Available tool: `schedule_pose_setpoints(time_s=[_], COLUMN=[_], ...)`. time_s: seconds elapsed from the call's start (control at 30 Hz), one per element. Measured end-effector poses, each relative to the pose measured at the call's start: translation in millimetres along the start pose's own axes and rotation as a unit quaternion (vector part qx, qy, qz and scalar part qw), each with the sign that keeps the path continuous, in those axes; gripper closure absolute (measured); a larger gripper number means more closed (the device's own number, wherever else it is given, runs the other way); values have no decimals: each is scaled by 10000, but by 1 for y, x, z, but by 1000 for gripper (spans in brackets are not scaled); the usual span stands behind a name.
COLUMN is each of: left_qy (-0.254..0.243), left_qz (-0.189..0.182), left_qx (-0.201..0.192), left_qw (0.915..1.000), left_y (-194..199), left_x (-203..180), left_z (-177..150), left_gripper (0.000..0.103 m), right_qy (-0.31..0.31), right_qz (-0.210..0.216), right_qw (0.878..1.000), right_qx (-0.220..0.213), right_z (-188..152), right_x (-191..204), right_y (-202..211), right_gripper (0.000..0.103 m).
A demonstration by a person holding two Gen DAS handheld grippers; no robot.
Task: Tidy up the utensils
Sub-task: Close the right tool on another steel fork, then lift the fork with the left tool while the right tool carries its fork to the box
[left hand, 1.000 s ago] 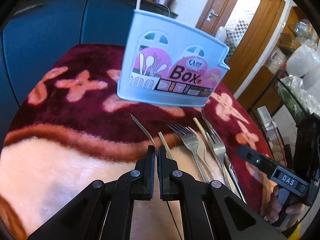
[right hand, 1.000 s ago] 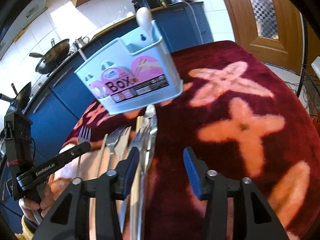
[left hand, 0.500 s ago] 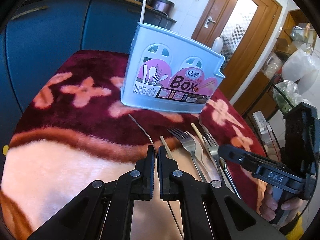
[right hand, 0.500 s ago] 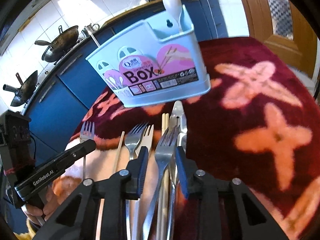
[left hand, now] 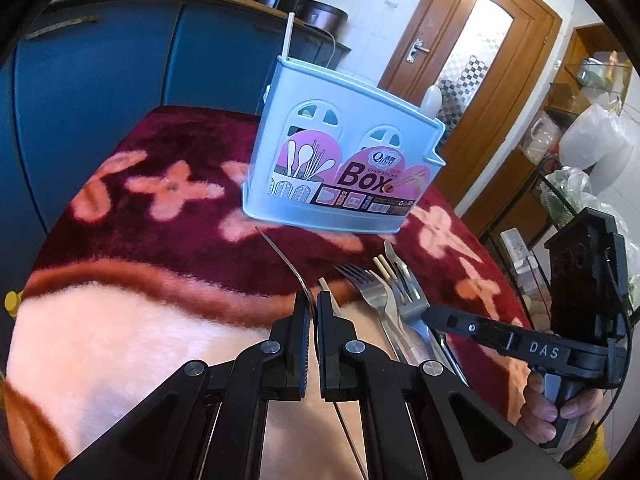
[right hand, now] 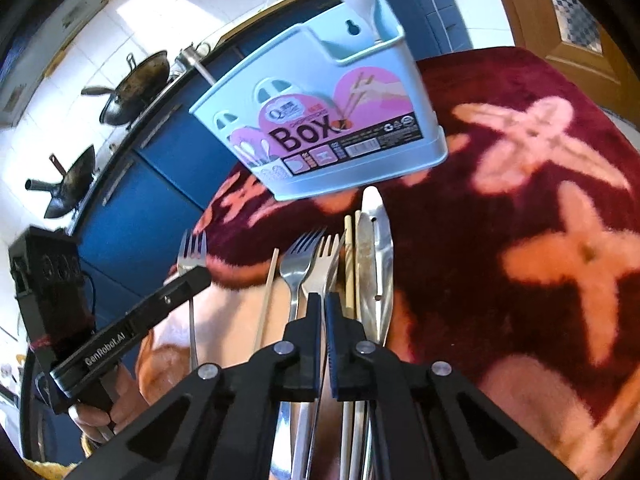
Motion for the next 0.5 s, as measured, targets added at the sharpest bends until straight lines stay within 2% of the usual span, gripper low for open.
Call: schedule_pose_setpoints(time_s=[0.07,0.37,0.5], left_qy=[1,-8,-35], left_qz=[2,-6,-39], left_qx=[-4,-13,-80], left_qw=[10000,10000,10000], left_y=[1,2,6], left_x=[0,0,-1], left_z=[0,0,2], left_gripper=[100,100,100], right_qy=[27,3,90], right_qz=[-107,-150,-122], right_qw=[9999,9990,9993], right_qx=[84,415,329], right_z=[1,13,10], right_x=[0,-1,4], right_y=[-3,-24,-20], right_gripper=[95,95,99])
Point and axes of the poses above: each gripper's, at about its wrist camera, not at the fingertips, and y roughly against the way its jaws point, x to its left, z to its top, the point moved 1 cm from there along -y, roughly the way its jaws point, and after that the axes turned 8 degrees about z, right-handed, at the moved point
